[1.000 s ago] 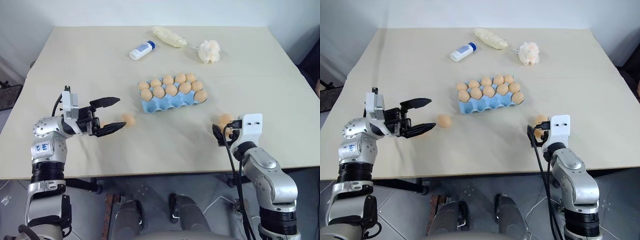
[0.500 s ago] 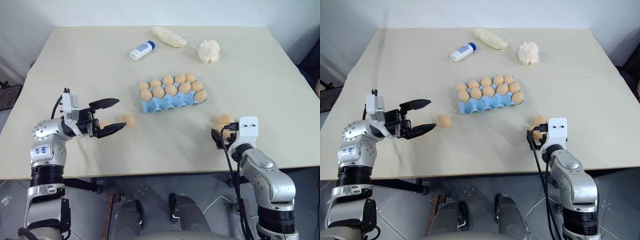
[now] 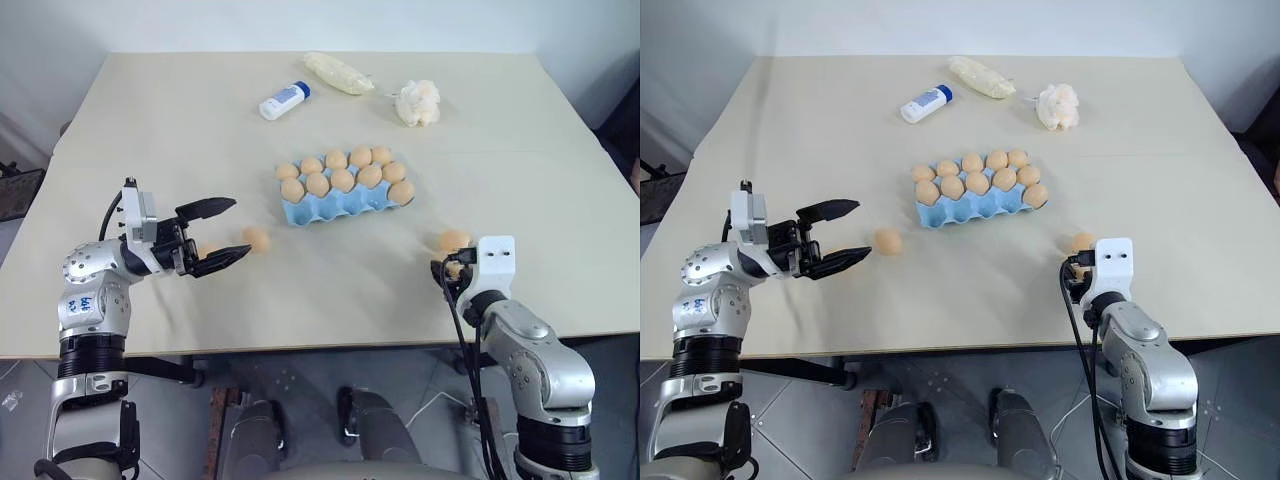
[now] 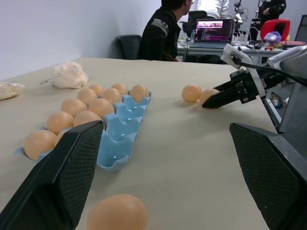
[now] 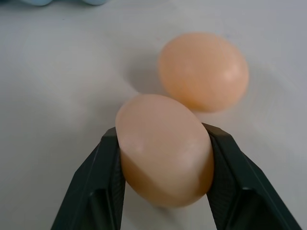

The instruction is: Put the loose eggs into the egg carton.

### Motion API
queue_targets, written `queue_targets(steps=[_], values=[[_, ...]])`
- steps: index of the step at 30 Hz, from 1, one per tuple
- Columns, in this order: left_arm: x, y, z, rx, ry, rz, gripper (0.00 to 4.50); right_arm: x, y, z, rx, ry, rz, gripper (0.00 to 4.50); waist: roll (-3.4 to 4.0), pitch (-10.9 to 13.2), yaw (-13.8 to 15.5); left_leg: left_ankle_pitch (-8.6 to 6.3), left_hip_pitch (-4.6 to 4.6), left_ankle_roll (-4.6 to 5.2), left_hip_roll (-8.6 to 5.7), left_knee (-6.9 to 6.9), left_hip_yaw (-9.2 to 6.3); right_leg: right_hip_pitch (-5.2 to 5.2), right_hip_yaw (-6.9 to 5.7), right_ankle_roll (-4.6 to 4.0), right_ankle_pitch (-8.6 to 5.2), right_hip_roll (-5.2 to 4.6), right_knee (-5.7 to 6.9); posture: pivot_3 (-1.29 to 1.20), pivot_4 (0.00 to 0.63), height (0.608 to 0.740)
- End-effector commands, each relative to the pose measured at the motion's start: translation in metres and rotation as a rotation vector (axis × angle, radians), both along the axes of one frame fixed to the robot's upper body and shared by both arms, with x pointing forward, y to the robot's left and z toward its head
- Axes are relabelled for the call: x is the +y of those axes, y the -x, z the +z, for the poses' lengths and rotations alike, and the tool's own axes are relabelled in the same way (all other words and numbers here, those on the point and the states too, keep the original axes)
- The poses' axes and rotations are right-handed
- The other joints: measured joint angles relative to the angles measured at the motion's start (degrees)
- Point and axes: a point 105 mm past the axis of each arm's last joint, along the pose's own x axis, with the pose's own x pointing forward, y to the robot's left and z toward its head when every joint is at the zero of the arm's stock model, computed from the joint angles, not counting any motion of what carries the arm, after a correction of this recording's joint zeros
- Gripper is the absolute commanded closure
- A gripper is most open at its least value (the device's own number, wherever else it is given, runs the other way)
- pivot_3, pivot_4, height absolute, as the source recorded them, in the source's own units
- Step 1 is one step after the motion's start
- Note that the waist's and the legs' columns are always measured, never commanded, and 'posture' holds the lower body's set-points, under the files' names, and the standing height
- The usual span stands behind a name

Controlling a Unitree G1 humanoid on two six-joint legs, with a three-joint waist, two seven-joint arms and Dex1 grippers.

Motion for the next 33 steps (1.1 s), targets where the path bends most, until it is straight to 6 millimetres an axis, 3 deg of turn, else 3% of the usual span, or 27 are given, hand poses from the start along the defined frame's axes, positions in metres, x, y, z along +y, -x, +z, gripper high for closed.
queue_targets(steps=[1,7,11,15,25,33], values=[[0.005,0.004,0.013,-0.048,0.010,0.009,0.00,0.005,0.012,0.026,-0.076,-0.013,0.066,2.71,0.00,0.00,-0.01,0.00,0.00,0.00,0.01,0.00,0.00,0.00,0.00,0.00,0.00,0.00,0.00,0.00,0.150,0.740],[0.006,0.002,0.014,-0.046,0.016,0.010,0.00,0.033,0.025,0.056,-0.157,-0.043,0.296,2.71,0.00,0.00,-0.06,0.00,0.01,0.00,0.01,0.01,-0.01,0.00,0.00,0.00,0.00,0.02,-0.01,0.00,0.150,0.740],[0.006,0.001,0.015,-0.050,0.018,0.013,0.00,0.046,0.005,0.087,-0.268,-0.055,0.364,2.71,0.01,0.01,-0.32,0.01,0.02,0.01,0.01,0.05,0.01,0.00,0.02,-0.01,0.00,0.02,-0.01,0.00,0.150,0.740],[0.005,0.000,0.016,-0.057,0.021,0.014,0.00,0.055,-0.026,0.101,-0.307,-0.021,0.387,2.71,0.01,0.01,-0.22,0.05,0.01,0.00,0.01,0.03,-0.01,0.00,-0.02,-0.04,0.01,-0.02,-0.03,0.00,0.150,0.740],[0.005,0.005,0.019,-0.079,0.030,0.024,0.00,0.078,-0.108,0.100,-0.367,0.073,0.384,2.71,0.04,0.03,-0.53,-0.01,-0.06,-0.06,0.01,-0.03,0.13,-0.08,-0.05,-0.04,0.00,0.06,-0.03,0.00,0.150,0.740],[0.009,0.011,0.019,-0.084,0.033,0.057,0.00,0.101,-0.130,0.093,-0.379,0.074,0.447,2.71,0.06,0.04,-1.49,0.08,-0.07,-0.24,0.06,-0.03,0.33,-0.08,-0.04,-0.03,0.01,0.01,0.02,0.00,0.150,0.740]])
